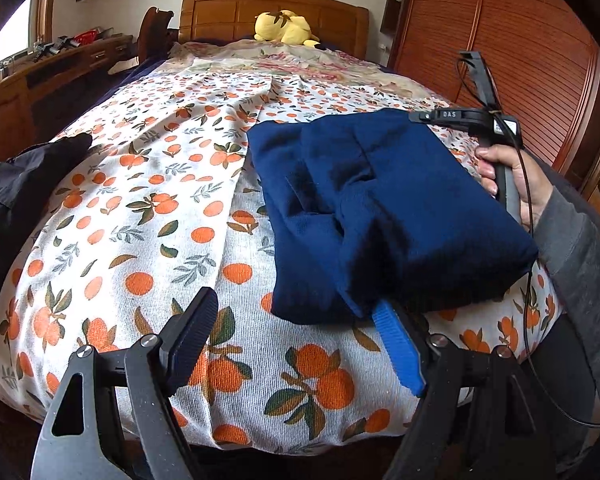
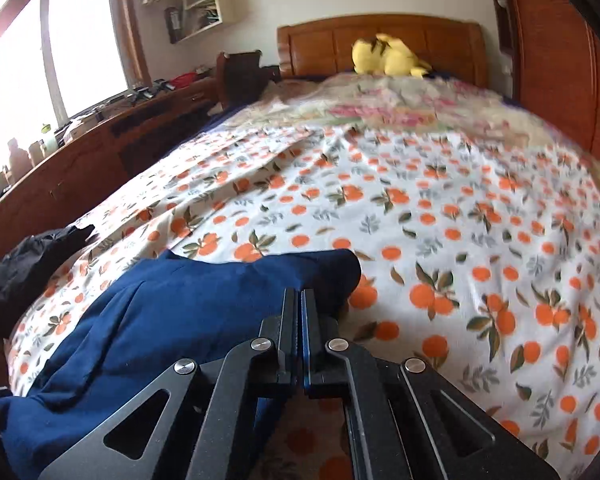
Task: Fold large clothes
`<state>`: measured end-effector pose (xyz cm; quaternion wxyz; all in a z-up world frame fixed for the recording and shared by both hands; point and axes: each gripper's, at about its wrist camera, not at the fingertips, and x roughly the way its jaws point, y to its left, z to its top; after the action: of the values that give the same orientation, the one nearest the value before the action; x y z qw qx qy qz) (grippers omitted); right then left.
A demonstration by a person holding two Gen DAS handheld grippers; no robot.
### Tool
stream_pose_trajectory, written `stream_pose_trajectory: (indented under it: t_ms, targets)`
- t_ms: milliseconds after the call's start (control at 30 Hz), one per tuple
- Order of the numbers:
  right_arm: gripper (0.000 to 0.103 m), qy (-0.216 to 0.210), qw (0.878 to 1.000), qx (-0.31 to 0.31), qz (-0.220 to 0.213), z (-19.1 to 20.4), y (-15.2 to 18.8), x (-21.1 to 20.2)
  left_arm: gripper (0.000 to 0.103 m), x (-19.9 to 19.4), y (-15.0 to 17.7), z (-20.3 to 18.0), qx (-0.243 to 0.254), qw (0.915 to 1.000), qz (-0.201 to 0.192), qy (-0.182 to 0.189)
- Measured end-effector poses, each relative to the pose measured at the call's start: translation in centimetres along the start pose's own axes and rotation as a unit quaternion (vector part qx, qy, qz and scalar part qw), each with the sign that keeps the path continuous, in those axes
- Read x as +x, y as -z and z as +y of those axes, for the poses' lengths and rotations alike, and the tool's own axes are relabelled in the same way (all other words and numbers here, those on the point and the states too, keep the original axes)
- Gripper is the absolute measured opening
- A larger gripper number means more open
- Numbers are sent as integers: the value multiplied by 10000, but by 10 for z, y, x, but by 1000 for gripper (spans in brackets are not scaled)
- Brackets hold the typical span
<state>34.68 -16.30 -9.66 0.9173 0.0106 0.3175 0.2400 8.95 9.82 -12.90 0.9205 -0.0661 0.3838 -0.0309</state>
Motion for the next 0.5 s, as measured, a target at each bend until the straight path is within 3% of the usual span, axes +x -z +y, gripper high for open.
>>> stream_pose_trajectory:
  t_ms: [200, 300, 367, 433, 500]
  targets:
    - [1, -59, 9995, -112, 275, -7, 8, 10, 80, 1, -2, -5, 132, 9999, -13, -86]
    - [9, -123, 9992, -105, 370, -10, 6, 13, 80, 1, -1, -4, 106, 9999, -4, -88]
    - [21, -105, 9989, -142, 428, -7, 6, 13, 77, -1, 1, -5, 104, 9999, -45, -107]
    - [49, -115, 9984, -138, 540, -1, -1, 18, 70, -3, 4, -7, 108, 9999, -45, -21]
    - [59, -147, 9975, -145, 683, 0, 1, 26, 66, -6, 6, -10, 138, 9999, -26, -6]
